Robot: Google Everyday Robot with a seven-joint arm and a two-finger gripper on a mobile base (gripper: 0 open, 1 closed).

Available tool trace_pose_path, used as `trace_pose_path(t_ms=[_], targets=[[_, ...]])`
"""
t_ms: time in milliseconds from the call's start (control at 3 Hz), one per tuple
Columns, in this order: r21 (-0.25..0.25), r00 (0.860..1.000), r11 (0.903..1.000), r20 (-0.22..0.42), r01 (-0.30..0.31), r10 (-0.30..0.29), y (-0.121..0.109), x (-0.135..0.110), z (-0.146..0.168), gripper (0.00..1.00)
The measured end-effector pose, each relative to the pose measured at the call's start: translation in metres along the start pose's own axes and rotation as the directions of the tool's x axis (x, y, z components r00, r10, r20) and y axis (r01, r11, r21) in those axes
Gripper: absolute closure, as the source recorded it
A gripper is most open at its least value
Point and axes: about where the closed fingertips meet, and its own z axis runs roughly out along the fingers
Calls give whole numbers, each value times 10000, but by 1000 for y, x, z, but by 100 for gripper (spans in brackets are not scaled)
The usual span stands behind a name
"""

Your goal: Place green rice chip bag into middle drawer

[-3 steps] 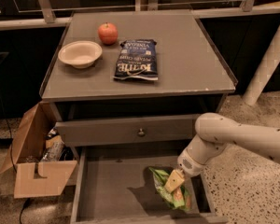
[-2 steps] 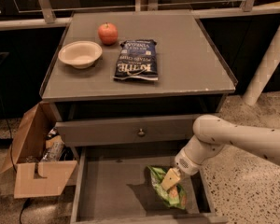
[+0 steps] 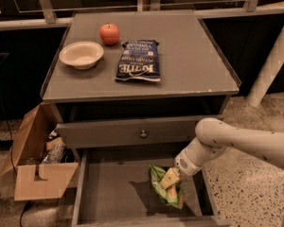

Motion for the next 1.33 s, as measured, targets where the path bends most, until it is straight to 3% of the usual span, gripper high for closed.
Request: trace_pose_path(t_ms=[333, 667, 1333], targets=[[-44, 9962, 9962, -101, -865, 864, -19, 16, 28, 100], [-44, 9962, 9962, -101, -866, 865, -19, 16, 28, 98], [-45, 9962, 9962, -102, -866, 865, -19, 16, 28, 56]])
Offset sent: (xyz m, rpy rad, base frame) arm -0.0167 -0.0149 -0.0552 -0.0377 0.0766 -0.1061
